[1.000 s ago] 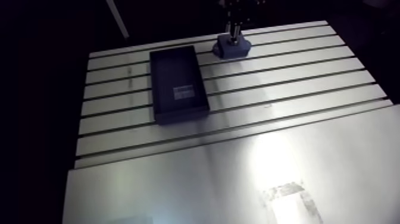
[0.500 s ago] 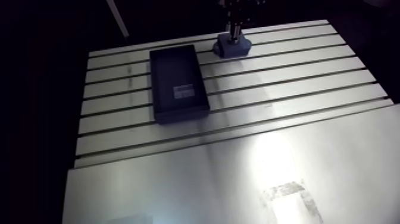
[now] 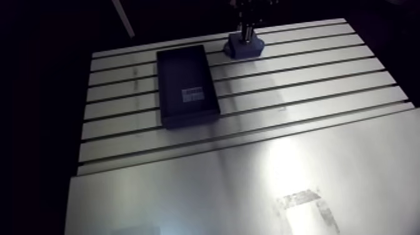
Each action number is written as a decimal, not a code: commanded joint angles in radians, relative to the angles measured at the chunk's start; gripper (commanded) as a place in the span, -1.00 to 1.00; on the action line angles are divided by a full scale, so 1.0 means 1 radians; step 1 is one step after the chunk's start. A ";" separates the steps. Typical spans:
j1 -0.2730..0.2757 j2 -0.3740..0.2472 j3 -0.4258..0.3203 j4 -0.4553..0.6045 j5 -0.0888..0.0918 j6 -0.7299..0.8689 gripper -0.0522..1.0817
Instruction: Pick up the bearing and press it into the housing until flush.
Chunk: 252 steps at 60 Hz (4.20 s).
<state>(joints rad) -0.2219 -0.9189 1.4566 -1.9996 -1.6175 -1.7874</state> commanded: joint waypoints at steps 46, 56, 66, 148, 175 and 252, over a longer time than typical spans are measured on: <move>0.001 0.001 0.003 -0.014 0.000 -0.011 0.99; 0.001 0.001 0.003 -0.014 0.001 -0.011 0.99; 0.004 0.001 0.003 -0.013 0.004 -0.011 0.99; -0.001 -0.004 0.020 -0.012 0.003 -0.013 0.99; 0.001 -0.001 0.023 -0.012 0.001 -0.014 0.99; -0.001 0.000 0.025 -0.014 0.001 -0.016 0.99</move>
<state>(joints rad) -0.2225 -0.9194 1.4819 -2.0134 -1.6161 -1.8032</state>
